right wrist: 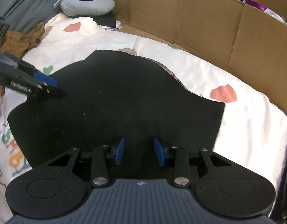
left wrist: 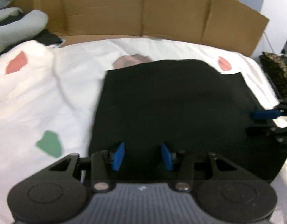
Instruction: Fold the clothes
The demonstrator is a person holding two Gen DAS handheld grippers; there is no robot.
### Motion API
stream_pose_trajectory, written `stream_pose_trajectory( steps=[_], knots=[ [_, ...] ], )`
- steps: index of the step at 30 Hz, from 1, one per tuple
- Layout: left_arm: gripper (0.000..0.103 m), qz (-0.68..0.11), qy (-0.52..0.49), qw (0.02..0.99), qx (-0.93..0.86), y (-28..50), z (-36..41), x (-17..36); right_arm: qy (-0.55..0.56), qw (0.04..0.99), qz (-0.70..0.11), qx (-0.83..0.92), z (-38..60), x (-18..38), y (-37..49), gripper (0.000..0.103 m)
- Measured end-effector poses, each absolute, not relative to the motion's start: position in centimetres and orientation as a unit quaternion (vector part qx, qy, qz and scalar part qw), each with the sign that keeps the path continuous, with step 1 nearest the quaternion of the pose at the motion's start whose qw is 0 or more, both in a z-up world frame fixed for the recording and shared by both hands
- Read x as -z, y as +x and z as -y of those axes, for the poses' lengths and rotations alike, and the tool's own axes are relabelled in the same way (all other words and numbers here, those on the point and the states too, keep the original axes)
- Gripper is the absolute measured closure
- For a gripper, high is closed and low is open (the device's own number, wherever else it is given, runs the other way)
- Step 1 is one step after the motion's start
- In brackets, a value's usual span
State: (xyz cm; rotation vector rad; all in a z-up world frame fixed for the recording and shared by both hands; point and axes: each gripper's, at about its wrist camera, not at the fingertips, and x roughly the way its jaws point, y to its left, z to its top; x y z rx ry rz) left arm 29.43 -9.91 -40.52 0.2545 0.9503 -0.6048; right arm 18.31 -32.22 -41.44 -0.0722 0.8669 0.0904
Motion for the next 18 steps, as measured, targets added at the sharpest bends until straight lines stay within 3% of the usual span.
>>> stream_pose_trajectory(
  steps=[11,18],
  knots=[
    [0.055,-0.450,0.068,0.841,0.293,27.0,7.1,37.9,0.009,0.910,-0.414,-0.016,33.4,39.8,15.6,0.062],
    [0.053,-0.464,0.078,0.823,0.318,25.1,8.6,39.5,-0.008,0.908,-0.418,-0.011,33.4,40.9,15.7,0.062]
  ],
)
